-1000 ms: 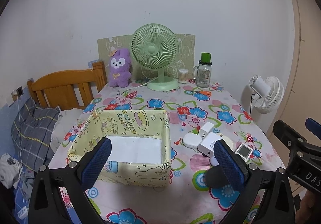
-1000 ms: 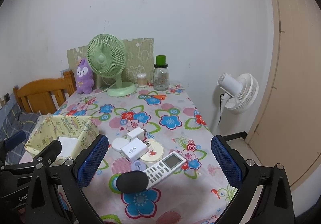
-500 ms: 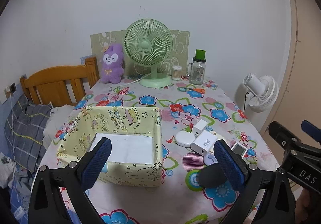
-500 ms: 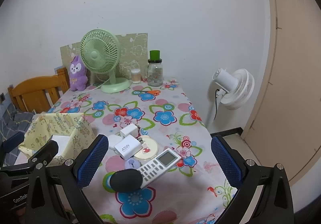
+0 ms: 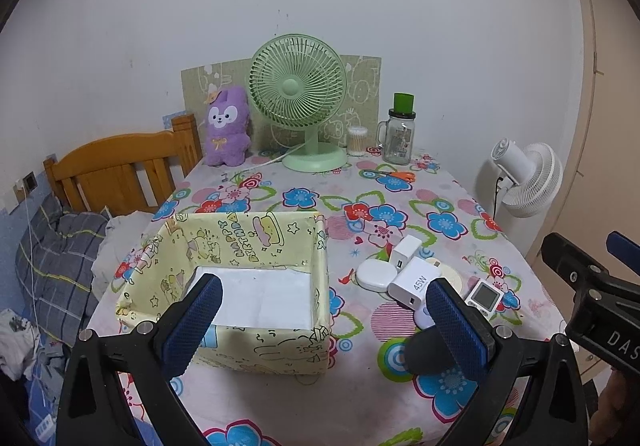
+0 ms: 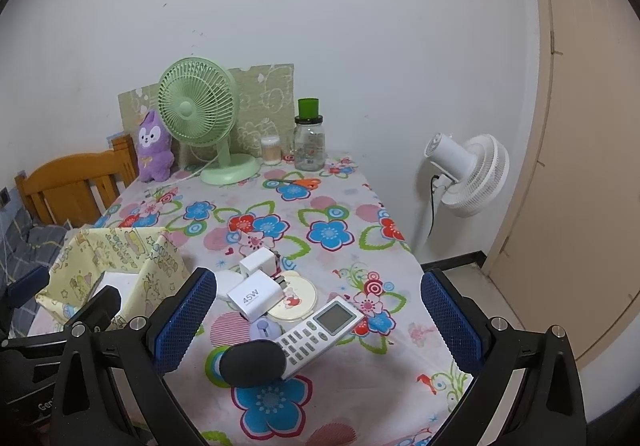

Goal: Organize rigid objects

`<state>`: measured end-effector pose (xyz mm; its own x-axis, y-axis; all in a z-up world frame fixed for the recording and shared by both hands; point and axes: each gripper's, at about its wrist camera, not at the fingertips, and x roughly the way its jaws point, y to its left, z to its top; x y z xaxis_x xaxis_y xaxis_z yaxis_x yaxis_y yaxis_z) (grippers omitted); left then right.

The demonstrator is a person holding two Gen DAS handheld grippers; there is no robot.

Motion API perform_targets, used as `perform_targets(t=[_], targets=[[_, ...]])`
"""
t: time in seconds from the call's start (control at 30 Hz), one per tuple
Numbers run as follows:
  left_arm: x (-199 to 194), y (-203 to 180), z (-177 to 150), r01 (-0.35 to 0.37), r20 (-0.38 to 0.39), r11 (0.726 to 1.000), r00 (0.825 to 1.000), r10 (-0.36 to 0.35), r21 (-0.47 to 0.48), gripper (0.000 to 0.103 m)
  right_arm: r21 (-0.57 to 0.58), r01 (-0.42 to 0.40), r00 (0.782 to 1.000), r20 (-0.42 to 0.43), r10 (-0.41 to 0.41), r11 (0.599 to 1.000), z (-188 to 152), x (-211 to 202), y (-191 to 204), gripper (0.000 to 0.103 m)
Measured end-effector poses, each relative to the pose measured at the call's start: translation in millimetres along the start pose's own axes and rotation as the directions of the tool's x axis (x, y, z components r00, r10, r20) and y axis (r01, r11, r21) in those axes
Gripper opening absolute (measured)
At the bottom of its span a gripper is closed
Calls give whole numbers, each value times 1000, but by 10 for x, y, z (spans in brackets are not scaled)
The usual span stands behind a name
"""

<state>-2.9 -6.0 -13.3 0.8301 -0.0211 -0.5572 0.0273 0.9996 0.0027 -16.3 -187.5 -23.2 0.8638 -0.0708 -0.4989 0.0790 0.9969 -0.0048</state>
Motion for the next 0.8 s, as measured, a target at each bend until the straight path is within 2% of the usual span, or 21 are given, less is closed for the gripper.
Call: perform_targets(t=[0.8], targets=[[-7,-9,-27,3,-1,1000,1000,-3,-10,103,-28,-36,999,9,37,999,17,7,85,103]])
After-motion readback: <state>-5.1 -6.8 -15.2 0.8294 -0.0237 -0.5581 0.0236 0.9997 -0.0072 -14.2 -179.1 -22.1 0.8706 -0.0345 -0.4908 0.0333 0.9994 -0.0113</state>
